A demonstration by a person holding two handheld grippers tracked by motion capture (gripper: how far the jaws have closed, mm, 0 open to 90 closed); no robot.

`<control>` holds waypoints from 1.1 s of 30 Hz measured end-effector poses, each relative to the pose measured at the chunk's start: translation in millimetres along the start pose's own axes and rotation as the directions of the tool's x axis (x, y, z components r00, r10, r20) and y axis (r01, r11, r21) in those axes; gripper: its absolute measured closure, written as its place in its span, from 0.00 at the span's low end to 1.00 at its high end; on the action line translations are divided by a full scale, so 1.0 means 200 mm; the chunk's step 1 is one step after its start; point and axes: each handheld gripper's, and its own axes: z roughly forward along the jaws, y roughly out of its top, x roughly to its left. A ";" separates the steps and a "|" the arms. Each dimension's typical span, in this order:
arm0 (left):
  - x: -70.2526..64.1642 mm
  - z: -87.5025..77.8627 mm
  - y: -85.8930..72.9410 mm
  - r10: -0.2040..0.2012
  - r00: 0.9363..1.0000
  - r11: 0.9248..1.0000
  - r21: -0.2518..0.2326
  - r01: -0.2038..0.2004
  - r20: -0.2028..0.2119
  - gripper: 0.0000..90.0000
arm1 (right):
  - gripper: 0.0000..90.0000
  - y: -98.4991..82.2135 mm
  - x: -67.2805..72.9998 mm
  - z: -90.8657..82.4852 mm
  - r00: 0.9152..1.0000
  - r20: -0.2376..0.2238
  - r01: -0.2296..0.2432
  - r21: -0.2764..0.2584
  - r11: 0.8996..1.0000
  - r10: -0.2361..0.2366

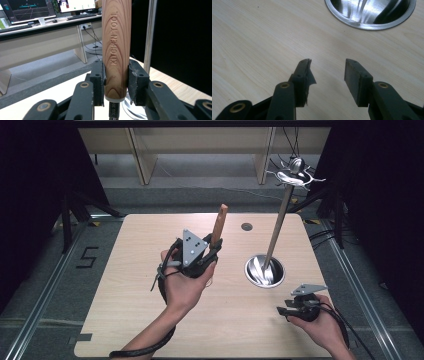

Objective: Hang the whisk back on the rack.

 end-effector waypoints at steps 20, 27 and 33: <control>-0.05 0.05 0.07 -0.010 1.000 0.999 -0.040 0.011 0.026 0.76 | 0.63 0.00 0.00 0.00 1.000 -0.005 -0.019 0.002 1.000 0.019; -0.08 0.08 0.09 -0.011 0.999 0.999 -0.052 0.013 0.044 0.76 | 0.62 0.00 0.01 0.00 1.000 -0.005 -0.020 0.002 1.000 0.020; -0.09 0.09 0.11 -0.009 0.999 0.998 -0.060 0.012 0.048 0.76 | 0.62 0.00 0.00 0.00 1.000 -0.006 -0.019 0.003 1.000 0.019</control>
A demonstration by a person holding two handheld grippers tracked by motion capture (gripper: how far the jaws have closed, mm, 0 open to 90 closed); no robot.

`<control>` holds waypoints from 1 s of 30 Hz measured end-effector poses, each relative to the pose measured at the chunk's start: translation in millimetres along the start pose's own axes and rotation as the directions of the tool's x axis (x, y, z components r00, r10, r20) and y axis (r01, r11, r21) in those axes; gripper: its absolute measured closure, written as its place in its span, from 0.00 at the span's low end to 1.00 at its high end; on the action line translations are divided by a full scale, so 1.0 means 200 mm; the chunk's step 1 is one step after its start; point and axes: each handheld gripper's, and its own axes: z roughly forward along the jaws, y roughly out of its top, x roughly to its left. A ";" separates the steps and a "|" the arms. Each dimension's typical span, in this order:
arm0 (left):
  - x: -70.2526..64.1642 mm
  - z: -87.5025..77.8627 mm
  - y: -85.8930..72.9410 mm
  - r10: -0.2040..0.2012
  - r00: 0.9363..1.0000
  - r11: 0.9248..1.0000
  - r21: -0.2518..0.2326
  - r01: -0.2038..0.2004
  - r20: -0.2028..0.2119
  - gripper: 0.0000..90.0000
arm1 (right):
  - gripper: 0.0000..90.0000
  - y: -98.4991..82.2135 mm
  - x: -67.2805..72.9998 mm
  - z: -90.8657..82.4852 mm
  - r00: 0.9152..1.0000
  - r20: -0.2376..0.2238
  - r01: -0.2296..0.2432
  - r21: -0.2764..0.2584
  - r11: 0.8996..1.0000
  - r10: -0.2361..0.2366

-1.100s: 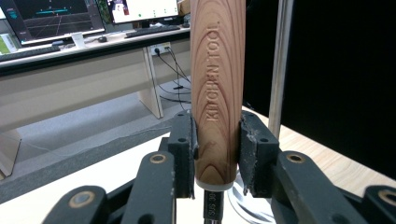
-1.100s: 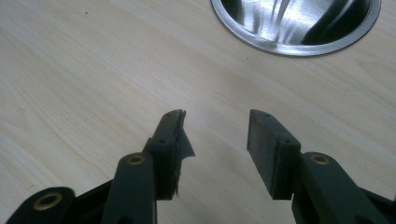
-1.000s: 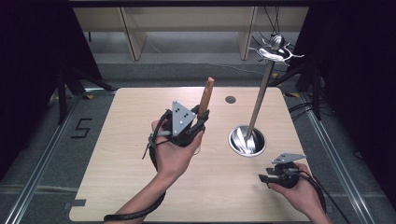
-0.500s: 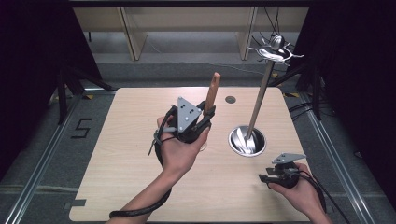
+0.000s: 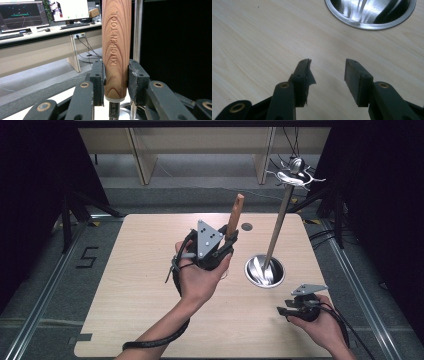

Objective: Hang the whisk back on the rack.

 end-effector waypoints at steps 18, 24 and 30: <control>-0.04 0.06 0.05 -0.001 1.000 1.000 -0.021 0.002 0.015 0.76 | 0.62 0.00 0.00 0.00 1.000 -0.003 -0.001 0.000 1.000 0.001; -0.05 0.08 0.06 0.004 1.000 1.000 -0.021 -0.003 0.018 0.76 | 0.62 0.00 0.00 0.00 1.000 -0.003 -0.006 -0.003 1.000 0.006; -0.06 0.11 0.08 0.012 1.000 1.000 -0.023 -0.012 0.019 0.76 | 0.62 0.00 0.00 0.00 1.000 -0.003 -0.002 -0.002 1.000 0.002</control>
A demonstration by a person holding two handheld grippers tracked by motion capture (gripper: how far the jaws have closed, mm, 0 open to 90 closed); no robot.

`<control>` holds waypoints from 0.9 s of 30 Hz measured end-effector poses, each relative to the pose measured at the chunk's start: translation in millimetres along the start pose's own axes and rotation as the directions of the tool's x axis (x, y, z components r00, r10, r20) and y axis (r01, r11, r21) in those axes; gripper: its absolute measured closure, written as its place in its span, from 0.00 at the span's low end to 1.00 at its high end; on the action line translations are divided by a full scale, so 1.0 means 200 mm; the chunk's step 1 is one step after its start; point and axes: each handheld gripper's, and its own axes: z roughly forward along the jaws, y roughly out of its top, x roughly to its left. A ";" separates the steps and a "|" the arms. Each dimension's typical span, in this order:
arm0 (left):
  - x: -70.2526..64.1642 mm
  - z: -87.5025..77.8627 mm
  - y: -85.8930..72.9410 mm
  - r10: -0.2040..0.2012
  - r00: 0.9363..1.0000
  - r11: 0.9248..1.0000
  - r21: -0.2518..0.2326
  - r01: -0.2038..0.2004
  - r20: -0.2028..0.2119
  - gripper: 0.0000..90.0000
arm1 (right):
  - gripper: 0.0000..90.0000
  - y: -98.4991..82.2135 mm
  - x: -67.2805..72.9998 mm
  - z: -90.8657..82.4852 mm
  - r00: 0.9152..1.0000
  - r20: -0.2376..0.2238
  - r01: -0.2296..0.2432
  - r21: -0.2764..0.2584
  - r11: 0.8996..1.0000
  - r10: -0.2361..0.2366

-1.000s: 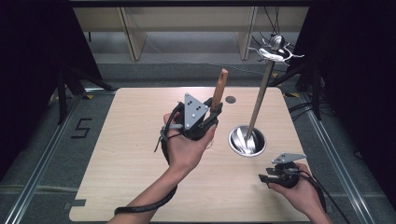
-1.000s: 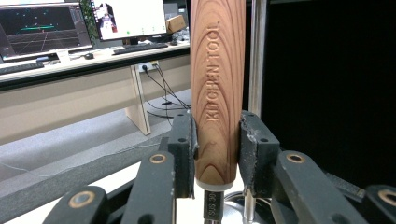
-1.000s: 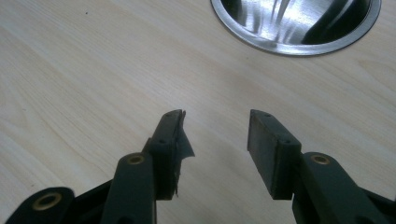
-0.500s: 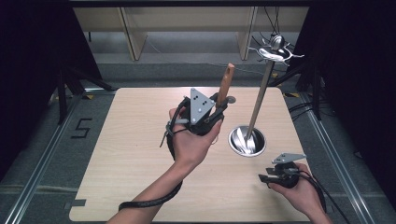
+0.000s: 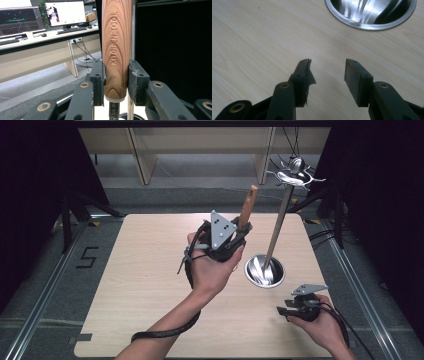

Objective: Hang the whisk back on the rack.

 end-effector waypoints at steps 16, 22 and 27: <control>-0.03 0.06 0.04 0.006 1.000 1.000 0.000 -0.006 0.009 0.76 | 0.62 0.00 0.00 0.00 1.000 0.001 0.002 -0.004 1.000 -0.002; -0.05 0.08 0.06 0.009 1.000 1.000 0.002 -0.009 0.015 0.76 | 0.62 0.00 0.00 0.01 1.000 -0.001 -0.005 -0.027 1.000 0.005; -0.07 0.10 0.07 0.014 1.000 1.000 0.007 -0.015 0.018 0.76 | 0.62 0.00 0.00 0.00 1.000 -0.001 -0.004 -0.019 1.000 0.004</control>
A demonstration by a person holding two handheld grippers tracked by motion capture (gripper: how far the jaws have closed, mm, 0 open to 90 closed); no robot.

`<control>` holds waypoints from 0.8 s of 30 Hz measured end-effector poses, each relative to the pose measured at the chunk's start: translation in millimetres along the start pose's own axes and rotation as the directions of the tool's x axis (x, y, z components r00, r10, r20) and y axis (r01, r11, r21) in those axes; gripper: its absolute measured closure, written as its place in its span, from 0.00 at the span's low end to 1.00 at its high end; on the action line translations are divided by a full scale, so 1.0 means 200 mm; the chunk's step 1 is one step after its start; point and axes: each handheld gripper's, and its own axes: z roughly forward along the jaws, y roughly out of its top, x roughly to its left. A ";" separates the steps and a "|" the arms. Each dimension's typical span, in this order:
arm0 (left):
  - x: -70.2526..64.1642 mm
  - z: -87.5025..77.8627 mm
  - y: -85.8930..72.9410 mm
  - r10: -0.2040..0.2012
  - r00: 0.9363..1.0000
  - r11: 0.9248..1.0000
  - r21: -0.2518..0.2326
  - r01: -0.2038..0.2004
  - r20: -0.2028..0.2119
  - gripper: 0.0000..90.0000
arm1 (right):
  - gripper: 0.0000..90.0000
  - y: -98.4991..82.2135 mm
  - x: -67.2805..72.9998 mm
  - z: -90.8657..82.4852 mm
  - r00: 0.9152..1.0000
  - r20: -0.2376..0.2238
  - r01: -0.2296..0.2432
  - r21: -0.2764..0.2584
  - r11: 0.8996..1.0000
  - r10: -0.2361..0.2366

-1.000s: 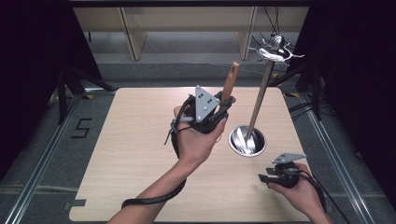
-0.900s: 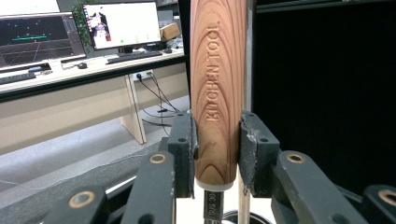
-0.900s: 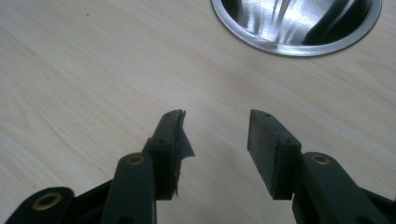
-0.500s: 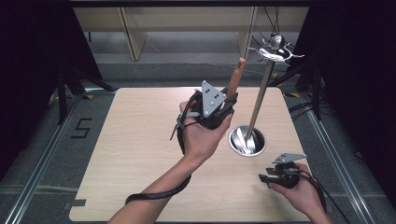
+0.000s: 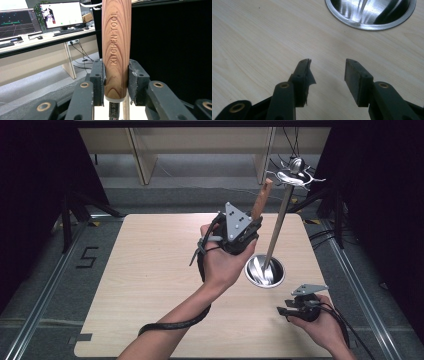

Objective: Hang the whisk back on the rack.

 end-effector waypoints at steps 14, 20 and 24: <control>0.01 0.05 0.01 -0.005 1.000 1.000 0.016 0.005 0.002 0.76 | 0.62 0.00 0.00 0.00 1.000 -0.002 0.000 -0.009 1.000 0.000; 0.01 0.07 0.02 -0.006 1.000 1.000 0.024 0.006 0.003 0.76 | 0.62 0.00 0.00 0.00 1.000 -0.001 0.000 -0.011 1.000 0.000; 0.00 0.09 0.03 -0.003 1.000 1.000 0.030 0.003 0.003 0.76 | 0.62 -0.01 -0.01 0.02 1.000 0.012 0.019 -0.042 0.999 -0.018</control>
